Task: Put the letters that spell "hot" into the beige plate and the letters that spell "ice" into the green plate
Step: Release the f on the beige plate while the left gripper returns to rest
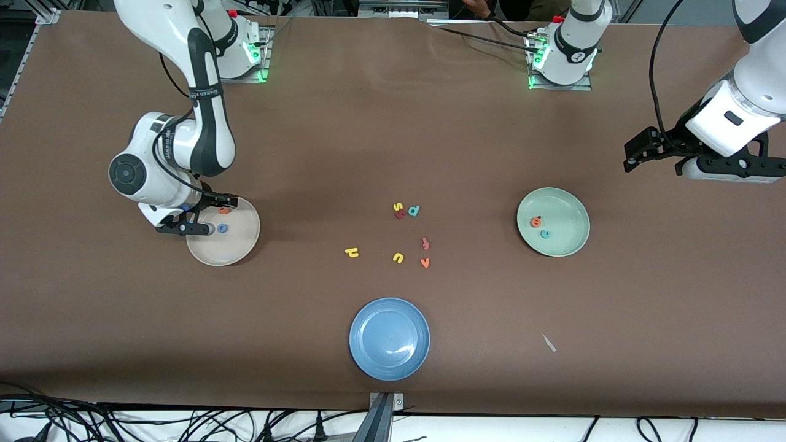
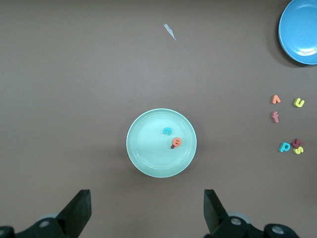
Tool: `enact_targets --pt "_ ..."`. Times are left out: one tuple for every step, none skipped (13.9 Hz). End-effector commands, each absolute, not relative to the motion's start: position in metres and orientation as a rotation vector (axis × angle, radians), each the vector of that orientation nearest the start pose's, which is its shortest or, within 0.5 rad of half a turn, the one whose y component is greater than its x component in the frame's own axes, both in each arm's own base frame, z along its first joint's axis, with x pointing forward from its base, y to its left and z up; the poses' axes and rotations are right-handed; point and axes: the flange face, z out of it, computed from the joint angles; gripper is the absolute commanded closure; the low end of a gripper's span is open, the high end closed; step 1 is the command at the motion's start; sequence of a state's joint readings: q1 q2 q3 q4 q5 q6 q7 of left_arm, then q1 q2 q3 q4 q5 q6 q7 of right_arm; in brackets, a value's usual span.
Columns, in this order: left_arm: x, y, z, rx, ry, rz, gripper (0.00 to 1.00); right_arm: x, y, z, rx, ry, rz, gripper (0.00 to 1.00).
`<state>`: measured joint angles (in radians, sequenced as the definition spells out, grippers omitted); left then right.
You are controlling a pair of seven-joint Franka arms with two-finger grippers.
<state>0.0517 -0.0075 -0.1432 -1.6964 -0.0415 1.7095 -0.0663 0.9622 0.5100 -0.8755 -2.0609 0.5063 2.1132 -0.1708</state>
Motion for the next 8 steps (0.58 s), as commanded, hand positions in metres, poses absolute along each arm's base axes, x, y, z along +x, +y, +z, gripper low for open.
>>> enact_targets --pt "0.561 -0.055 0.587 -3.159 0.065 -0.025 0.00 0.565 0.104 0.264 -3.068 0.213 0.343 0.00" --pt "0.561 -0.055 0.587 -3.159 0.065 -0.025 0.00 0.565 0.121 0.266 -3.067 0.330 0.326 0.00" --pt "0.561 -0.055 0.587 -3.159 0.067 -0.022 0.00 0.567 0.139 0.269 -3.050 0.446 0.302 0.00" --pt "0.561 -0.055 0.587 -3.159 0.065 -0.025 0.00 0.570 0.157 0.273 -3.018 0.566 0.285 0.00" --pt "0.561 -0.055 0.587 -3.159 0.067 -0.025 0.00 0.577 0.180 0.272 -2.968 0.737 0.271 0.00" --pt "0.561 -0.055 0.587 -3.159 0.065 -0.025 0.00 0.584 0.197 0.270 -2.932 0.872 0.260 0.00" --pt "0.561 -0.054 0.587 -3.159 0.063 -0.025 0.00 0.586 0.217 0.266 -2.917 0.944 0.254 0.00" --pt "0.561 -0.055 0.587 -3.159 0.065 -0.025 0.00 0.590 0.236 0.263 -2.898 1.008 0.242 0.00"
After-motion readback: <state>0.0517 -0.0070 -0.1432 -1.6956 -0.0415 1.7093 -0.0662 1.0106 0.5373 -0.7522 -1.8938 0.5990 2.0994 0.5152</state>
